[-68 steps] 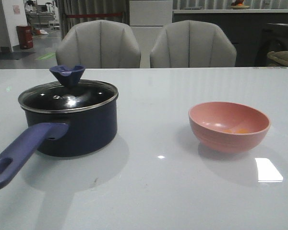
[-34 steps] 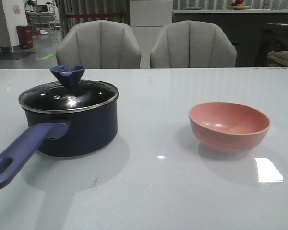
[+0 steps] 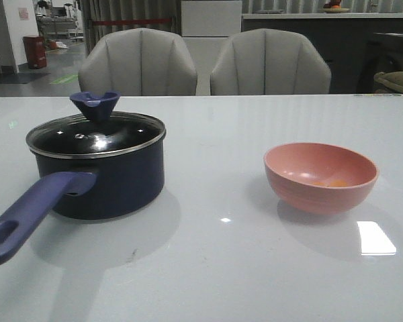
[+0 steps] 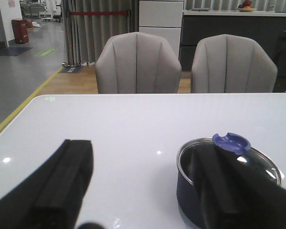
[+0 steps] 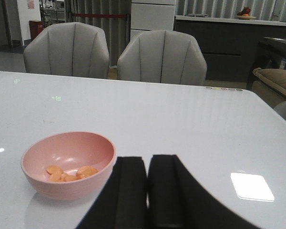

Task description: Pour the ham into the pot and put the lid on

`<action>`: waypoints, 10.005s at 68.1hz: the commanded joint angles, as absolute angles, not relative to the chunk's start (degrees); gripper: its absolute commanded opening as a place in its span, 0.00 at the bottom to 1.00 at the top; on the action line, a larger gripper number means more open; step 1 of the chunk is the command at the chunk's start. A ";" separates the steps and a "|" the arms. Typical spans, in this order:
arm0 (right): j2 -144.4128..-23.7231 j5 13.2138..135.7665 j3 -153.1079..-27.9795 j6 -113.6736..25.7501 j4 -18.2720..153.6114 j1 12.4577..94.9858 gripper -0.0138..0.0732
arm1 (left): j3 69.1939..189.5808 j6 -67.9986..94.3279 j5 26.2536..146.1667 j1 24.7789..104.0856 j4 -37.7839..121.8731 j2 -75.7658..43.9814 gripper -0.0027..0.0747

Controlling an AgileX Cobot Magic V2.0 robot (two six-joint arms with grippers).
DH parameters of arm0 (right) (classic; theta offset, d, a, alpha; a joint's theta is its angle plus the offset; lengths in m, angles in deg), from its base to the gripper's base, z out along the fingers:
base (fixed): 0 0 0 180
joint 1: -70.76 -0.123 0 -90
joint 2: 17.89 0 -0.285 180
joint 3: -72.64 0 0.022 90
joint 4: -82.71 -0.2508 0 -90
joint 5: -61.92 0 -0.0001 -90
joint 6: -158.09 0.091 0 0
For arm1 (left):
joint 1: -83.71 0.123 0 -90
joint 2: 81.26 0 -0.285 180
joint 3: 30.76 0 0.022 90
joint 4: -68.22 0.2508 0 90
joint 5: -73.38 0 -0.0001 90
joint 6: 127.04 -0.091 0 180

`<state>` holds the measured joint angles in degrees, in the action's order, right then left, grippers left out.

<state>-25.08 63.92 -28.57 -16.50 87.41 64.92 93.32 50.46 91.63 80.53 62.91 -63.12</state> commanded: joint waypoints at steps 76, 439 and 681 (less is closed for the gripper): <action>-23.98 58.80 -28.90 -16.45 87.75 65.25 0.35 | 140.28 52.96 110.24 65.64 57.24 3.57 0.86; -23.98 58.42 -28.90 -16.45 87.75 65.24 0.35 | 91.33 50.53 93.82 69.76 63.37 -74.73 0.84; -134.31 94.84 -132.98 -15.62 80.06 36.64 0.31 | 91.25 50.53 93.70 69.76 63.37 -74.73 0.84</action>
<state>-134.84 97.41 -126.67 -15.03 78.90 38.14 89.82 50.30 98.50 70.18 63.85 -73.82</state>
